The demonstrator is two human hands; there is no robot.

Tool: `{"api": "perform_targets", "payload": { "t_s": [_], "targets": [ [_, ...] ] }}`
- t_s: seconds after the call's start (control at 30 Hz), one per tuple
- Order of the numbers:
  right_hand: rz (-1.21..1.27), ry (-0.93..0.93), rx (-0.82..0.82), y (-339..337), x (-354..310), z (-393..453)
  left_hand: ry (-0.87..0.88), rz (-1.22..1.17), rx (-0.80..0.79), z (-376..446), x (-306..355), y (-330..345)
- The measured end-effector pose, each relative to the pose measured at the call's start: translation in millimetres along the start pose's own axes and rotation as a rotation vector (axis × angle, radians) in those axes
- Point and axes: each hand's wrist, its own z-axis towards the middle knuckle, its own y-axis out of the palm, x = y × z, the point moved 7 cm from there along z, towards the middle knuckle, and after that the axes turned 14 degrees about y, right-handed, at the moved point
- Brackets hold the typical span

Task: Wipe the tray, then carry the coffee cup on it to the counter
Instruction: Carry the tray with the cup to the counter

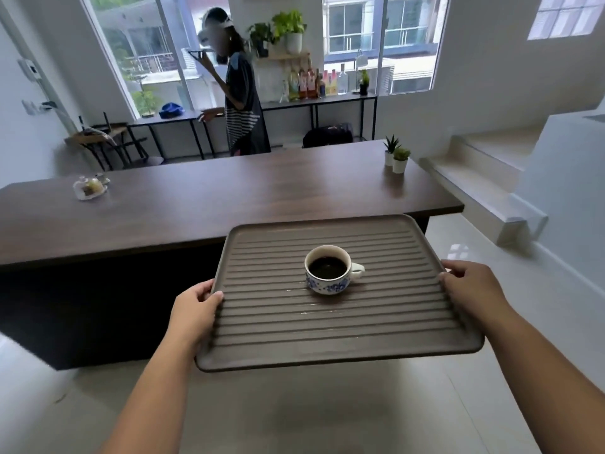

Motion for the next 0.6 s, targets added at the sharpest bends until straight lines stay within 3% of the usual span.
{"api": "perform_targets", "payload": {
  "t_s": [0.3,0.6],
  "targets": [
    [0.007,-0.011,-0.002,53.8,-97.7,141.8,0.043,0.074,-0.036,186.0,-7.0,67.0],
    [-0.014,0.031,-0.065,99.0,-127.2,323.9,0.121,0.272,-0.051,322.7,-14.6,172.1]
  ]
}}
